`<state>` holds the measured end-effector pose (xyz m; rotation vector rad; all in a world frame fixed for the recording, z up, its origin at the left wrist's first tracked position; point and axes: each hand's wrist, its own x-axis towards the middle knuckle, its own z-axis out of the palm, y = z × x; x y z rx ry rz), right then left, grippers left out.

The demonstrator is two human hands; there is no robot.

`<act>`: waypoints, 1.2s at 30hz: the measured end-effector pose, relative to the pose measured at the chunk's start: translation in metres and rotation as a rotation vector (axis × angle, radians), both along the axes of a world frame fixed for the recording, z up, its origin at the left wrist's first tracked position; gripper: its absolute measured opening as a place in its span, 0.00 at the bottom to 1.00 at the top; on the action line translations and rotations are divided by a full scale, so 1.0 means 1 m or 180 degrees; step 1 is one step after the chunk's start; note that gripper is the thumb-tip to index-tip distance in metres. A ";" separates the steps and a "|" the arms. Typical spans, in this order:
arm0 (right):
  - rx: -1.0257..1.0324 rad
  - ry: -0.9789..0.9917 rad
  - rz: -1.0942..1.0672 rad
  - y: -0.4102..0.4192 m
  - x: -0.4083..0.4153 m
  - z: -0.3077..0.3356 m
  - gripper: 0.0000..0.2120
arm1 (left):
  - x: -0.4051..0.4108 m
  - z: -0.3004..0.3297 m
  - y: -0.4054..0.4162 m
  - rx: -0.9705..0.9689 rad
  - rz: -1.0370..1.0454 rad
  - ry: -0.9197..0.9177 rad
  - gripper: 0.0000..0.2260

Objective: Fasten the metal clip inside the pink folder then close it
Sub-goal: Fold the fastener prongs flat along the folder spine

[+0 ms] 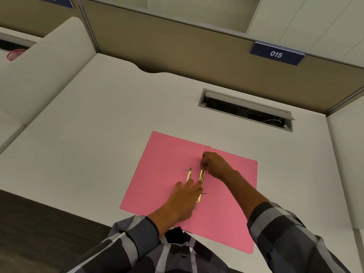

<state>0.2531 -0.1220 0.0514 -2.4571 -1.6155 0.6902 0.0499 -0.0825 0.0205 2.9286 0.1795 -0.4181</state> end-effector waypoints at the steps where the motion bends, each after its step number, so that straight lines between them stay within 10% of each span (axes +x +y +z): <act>1: -0.0017 0.0017 0.0016 0.001 0.001 0.001 0.08 | 0.000 0.000 0.000 -0.0002 -0.0003 -0.0004 0.28; 21: 0.0364 0.0084 -0.0217 -0.021 0.003 -0.002 0.07 | -0.001 -0.002 0.002 -0.0025 -0.0037 0.0013 0.29; 31: 0.1062 0.0887 -0.2187 -0.063 -0.037 -0.025 0.11 | -0.003 -0.011 0.014 -0.0513 0.0009 -0.0096 0.35; 36: 0.1068 0.1507 -0.2055 -0.085 -0.074 -0.029 0.15 | 0.000 -0.011 0.020 -0.0632 -0.0004 -0.0084 0.39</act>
